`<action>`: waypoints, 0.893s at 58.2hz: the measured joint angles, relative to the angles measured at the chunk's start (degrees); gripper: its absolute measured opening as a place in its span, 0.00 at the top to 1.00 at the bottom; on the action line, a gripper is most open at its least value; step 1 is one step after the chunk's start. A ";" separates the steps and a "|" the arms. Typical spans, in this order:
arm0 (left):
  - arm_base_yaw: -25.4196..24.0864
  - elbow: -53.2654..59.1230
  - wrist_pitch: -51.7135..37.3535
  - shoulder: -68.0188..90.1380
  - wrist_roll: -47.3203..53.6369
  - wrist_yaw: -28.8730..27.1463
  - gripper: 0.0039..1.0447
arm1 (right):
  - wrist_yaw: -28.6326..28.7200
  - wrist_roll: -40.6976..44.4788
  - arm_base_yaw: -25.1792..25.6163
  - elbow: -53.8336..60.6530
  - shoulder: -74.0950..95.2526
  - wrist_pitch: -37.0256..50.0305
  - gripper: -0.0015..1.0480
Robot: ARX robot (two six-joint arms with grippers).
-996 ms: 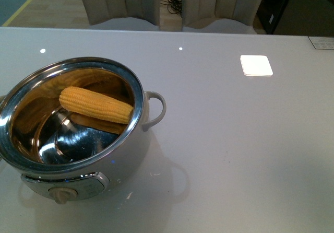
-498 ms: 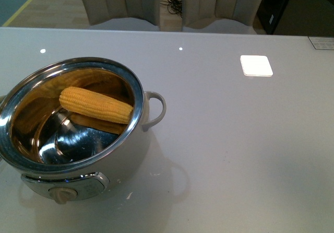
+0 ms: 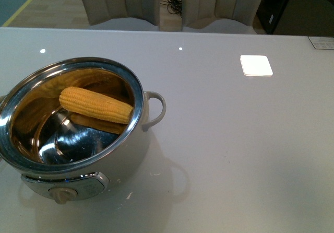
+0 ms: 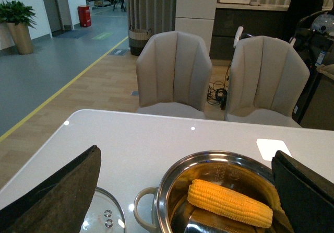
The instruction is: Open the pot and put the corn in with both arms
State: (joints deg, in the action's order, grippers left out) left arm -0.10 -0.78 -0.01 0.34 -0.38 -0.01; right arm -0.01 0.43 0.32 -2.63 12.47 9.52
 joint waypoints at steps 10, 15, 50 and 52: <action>0.00 0.00 0.00 0.00 -0.02 0.00 0.07 | -0.04 0.00 -0.11 0.96 -4.31 -3.48 0.98; 0.00 0.00 0.00 0.00 0.00 -0.02 0.07 | 0.00 0.00 -0.13 1.09 -10.86 -8.96 0.98; 0.00 0.00 0.00 0.00 -0.02 0.00 0.07 | -0.02 0.00 -0.20 1.09 -12.11 -9.38 0.44; 0.00 0.00 0.00 0.00 -0.02 0.00 0.07 | -0.02 0.00 -0.20 1.09 -12.11 -9.38 0.39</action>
State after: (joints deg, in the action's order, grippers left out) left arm -0.10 -0.78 -0.01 0.34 -0.40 -0.01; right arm -0.03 0.43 0.12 -1.54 0.36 0.14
